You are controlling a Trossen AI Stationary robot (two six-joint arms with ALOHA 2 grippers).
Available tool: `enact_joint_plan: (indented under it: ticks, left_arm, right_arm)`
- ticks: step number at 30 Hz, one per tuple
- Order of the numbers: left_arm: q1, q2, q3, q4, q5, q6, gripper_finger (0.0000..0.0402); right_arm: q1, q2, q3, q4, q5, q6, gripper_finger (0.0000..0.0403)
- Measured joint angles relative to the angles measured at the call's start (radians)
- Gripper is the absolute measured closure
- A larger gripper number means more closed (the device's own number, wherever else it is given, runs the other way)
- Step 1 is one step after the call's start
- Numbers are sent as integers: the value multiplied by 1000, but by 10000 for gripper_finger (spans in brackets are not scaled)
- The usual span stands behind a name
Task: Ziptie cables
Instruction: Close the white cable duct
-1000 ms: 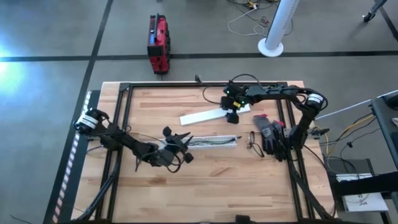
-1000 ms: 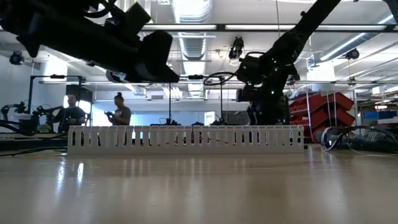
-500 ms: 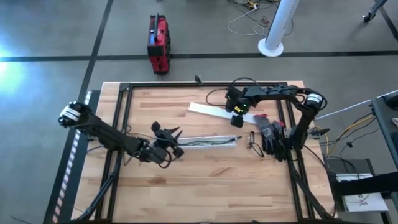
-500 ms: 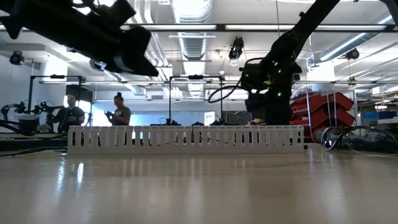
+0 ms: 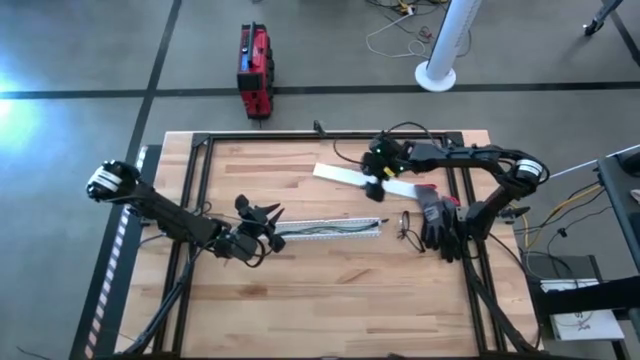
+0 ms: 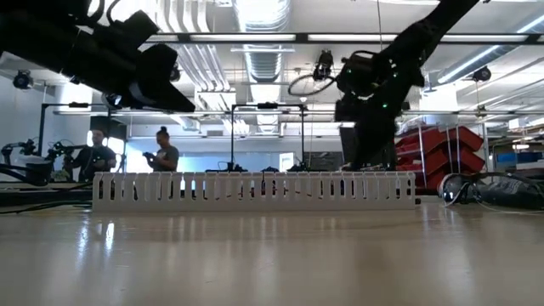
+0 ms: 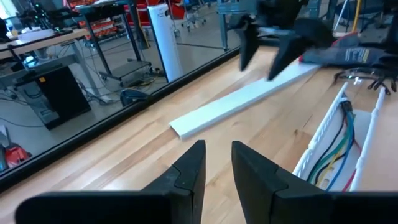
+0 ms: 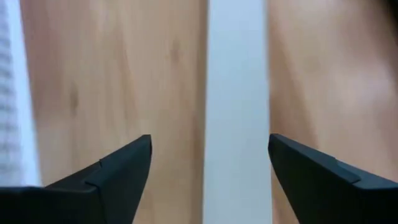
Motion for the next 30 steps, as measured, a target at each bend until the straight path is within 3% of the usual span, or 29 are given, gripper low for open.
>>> enact_joint_plan:
  ticks: [4, 13, 23, 30]
  left_arm:
    - [1, 20, 0, 18, 1, -1, 331]
    - [2, 38, 0, 32, -4, 6, 328]
    - [4, 41, 0, 35, -5, 6, 338]
    - [4, 41, 0, 34, -4, 6, 330]
  right_arm:
    - [1, 69, -77, 285, 68, 130, 81]
    - [23, 171, -74, 197, 208, 217, 106]
    - [103, 145, -75, 52, 21, 24, 147]
    - [114, 145, -82, 144, -16, 10, 122]
